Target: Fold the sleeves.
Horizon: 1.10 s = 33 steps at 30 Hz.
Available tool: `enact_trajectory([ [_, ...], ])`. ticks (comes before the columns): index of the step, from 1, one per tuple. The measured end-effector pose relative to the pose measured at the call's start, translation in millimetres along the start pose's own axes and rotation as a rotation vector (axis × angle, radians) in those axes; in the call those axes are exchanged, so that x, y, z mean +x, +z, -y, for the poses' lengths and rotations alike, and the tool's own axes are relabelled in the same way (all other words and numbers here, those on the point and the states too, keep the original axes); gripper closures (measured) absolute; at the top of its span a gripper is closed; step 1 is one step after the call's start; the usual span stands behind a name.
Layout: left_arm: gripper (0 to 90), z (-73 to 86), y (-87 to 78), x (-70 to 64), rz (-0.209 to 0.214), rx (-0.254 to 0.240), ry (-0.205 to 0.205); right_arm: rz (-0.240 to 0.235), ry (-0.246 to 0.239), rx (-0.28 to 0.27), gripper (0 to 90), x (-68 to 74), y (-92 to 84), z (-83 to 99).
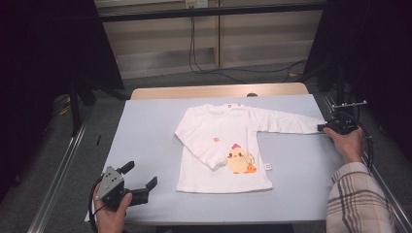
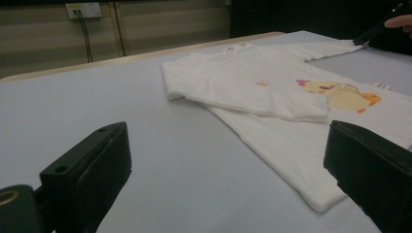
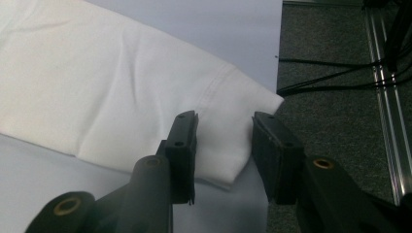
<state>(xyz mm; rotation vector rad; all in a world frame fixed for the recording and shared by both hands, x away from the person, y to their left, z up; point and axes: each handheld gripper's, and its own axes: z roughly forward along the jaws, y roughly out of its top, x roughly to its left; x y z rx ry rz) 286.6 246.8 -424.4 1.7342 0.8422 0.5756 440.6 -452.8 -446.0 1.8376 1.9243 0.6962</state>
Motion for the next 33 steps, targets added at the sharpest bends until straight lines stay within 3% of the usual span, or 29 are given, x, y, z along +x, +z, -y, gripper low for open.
enact_trajectory([
  [4, 3.4, 0.1, -0.5, 0.4, -0.003, -0.006, -0.008, 0.007, 0.013, 0.011, 67.0, 0.9, 0.1, -1.6],
  [8, 3.4, -0.1, -0.9, -0.4, -0.01, -0.002, 0.002, -0.024, 0.014, 0.009, 79.8, 3.0, 0.1, -1.3],
  [11, 3.4, 0.3, -0.6, -0.1, -0.013, -0.003, -0.003, -0.014, 0.008, 0.015, 82.4, 5.6, 0.1, -2.1],
  [22, 3.5, 0.4, 0.2, 0.1, -0.02, -0.004, -0.008, -0.005, -0.002, 0.019, 85.7, 8.7, -1.1, -3.7],
  [33, 3.5, -0.1, -4.0, 2.3, -0.044, -0.023, -0.007, 0.01, -0.011, -0.035, 85.9, 11.0, -3.5, 0.6],
])
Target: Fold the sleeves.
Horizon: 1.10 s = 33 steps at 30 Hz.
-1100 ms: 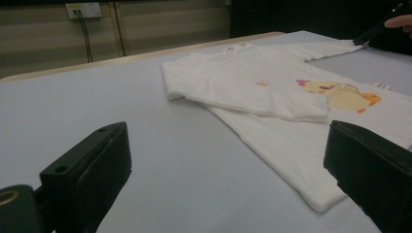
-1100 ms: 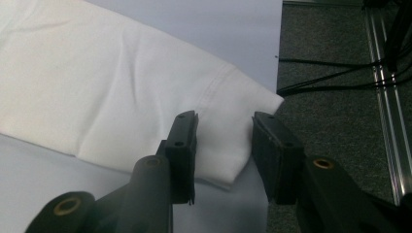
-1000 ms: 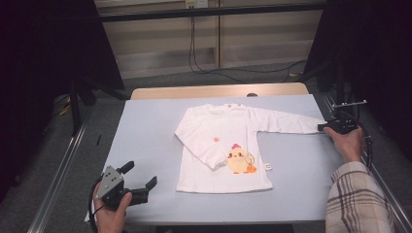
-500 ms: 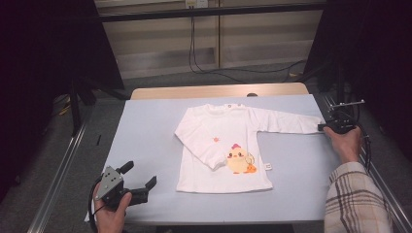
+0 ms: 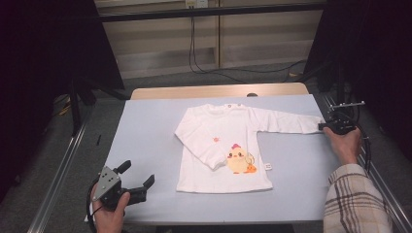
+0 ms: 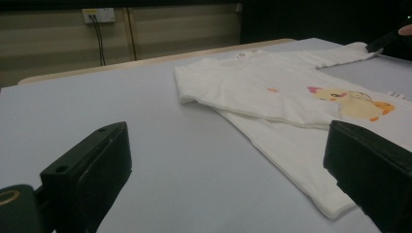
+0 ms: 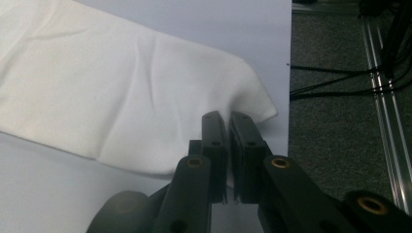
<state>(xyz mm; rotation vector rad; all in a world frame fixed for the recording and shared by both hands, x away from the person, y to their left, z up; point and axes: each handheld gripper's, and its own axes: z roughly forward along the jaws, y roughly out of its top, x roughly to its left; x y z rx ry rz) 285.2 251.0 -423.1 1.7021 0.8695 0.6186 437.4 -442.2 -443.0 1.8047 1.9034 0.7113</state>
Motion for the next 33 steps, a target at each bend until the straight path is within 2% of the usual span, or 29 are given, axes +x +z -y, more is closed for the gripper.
enact_trajectory([
  [7, 3.5, -0.9, -2.2, -0.7, -0.005, -0.027, -0.012, -0.006, -0.016, -0.055, 86.0, 3.3, -9.7, -3.1],
  [14, 3.8, -0.5, -0.4, -0.6, -0.011, -0.016, -0.02, -0.046, -0.038, -0.116, 86.0, 7.5, -12.0, 2.0],
  [17, 3.9, -0.4, 0.1, -0.4, -0.023, -0.014, -0.025, -0.058, -0.043, -0.136, 86.0, 10.1, -15.4, 0.6],
  [24, 3.9, -0.1, 0.8, 0.0, -0.024, -0.017, -0.048, -0.082, -0.083, -0.185, 86.0, 19.1, -26.4, -4.2],
  [25, 3.9, -0.2, 0.4, 0.2, -0.022, -0.016, -0.042, -0.083, -0.083, -0.187, 86.0, 20.4, -27.5, -4.2],
  [28, 3.9, -0.4, -0.7, 0.1, -0.025, -0.015, -0.039, -0.113, -0.089, -0.212, 85.9, 23.0, -32.9, -4.6],
  [30, 3.9, -0.5, -1.4, 0.1, -0.041, -0.02, -0.031, -0.131, -0.106, -0.223, 85.9, 26.7, -36.0, -5.6],
  [31, 3.9, -0.2, -1.2, 0.5, -0.035, -0.022, -0.046, -0.132, -0.109, -0.227, 85.8, 28.3, -37.2, -6.0],
  [33, 3.9, 0.0, -1.0, 0.8, -0.032, -0.02, -0.047, -0.149, -0.121, -0.237, 85.9, 32.9, -39.8, -7.1],
])
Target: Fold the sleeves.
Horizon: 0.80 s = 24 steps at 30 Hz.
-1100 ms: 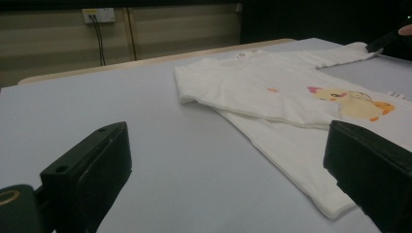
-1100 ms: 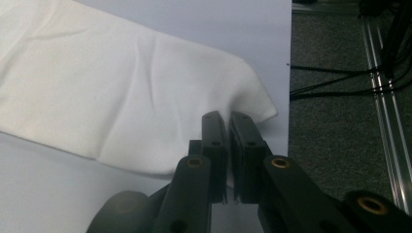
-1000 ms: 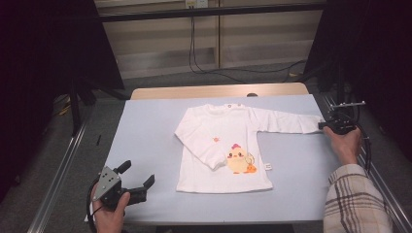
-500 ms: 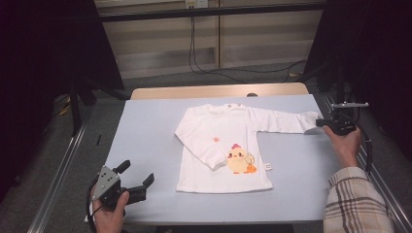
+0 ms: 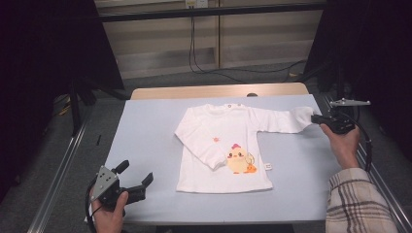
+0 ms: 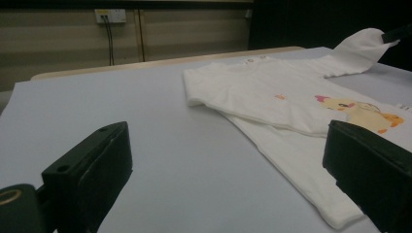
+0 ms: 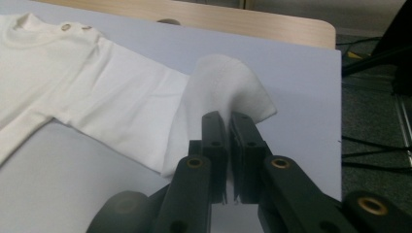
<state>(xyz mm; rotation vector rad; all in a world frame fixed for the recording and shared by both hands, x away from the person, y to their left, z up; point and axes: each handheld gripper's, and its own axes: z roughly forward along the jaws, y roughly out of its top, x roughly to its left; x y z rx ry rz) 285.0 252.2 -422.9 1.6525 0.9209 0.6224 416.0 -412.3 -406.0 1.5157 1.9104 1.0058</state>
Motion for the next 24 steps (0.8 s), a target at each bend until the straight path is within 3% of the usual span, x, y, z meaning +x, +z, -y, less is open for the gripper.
enact_trajectory([
  [17, 4.0, -0.8, -1.2, 0.2, 0.006, 0.003, -0.004, -0.096, -0.047, -0.078, 85.8, 33.1, -7.7, -16.5],
  [24, 4.0, -0.4, -1.3, 0.9, 0.006, 0.011, -0.006, -0.127, -0.076, -0.085, 85.8, 46.9, -7.2, -21.6],
])
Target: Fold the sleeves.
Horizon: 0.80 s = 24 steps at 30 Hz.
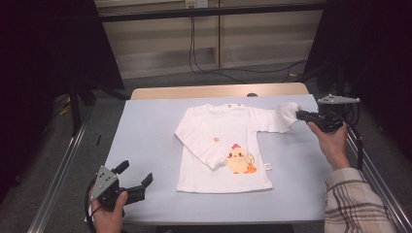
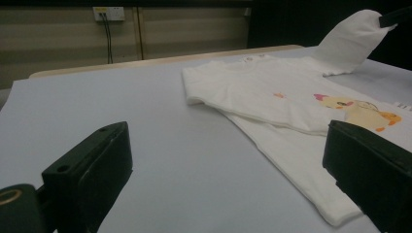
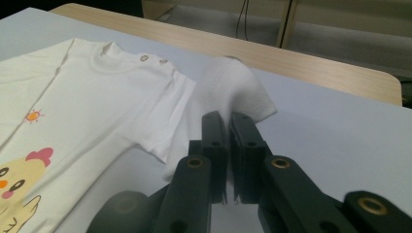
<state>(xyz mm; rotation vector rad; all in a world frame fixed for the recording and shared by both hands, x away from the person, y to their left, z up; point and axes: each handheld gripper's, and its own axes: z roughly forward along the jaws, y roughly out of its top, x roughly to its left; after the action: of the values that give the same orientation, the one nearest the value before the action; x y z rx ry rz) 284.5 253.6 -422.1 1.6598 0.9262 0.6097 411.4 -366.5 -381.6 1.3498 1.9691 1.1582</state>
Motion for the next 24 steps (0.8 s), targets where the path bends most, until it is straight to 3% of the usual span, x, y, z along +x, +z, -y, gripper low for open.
enact_trajectory([
  [24, 4.0, 0.7, -1.2, 1.7, 0.008, 0.016, -0.017, -0.126, -0.081, -0.055, 85.8, 42.6, -6.8, -19.4],
])
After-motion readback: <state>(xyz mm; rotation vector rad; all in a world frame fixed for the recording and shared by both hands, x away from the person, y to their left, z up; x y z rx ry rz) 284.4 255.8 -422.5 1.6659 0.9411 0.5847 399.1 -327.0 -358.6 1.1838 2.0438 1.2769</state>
